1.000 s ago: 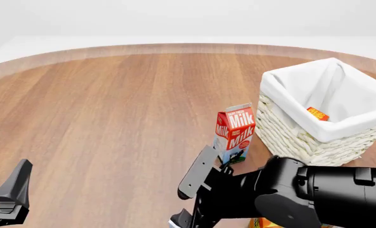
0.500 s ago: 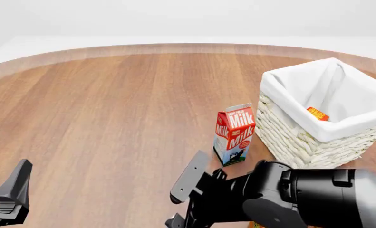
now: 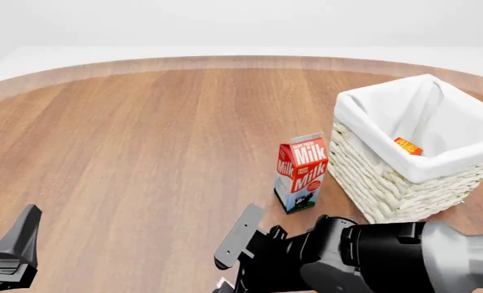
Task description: Pick up the cream cheese box and the butter, and put them in the basket.
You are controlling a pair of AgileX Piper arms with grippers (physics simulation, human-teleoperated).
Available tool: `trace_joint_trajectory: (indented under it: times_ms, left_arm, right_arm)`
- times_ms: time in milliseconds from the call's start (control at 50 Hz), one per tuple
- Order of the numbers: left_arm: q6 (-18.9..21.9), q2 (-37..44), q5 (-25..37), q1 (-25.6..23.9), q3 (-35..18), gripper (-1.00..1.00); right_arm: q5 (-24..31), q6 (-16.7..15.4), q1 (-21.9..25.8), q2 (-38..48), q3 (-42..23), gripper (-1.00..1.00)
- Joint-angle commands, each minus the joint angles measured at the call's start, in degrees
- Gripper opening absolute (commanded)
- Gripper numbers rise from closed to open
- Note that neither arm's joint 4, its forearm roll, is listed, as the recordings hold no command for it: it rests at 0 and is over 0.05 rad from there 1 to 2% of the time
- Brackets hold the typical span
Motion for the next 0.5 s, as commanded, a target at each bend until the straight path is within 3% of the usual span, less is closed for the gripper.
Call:
trace_joint_trajectory:
  times_ms: [20,500]
  left_arm:
    - [0.0,0.0,0.0,0.0,0.0,1.00]
    - [0.0,0.0,0.0,0.0,0.0,1.00]
  right_arm:
    - [-1.1,0.1,0.0,1.1,0.7,1.00]
    - [-3.2,2.1,0.8,3.6,1.5,1.00]
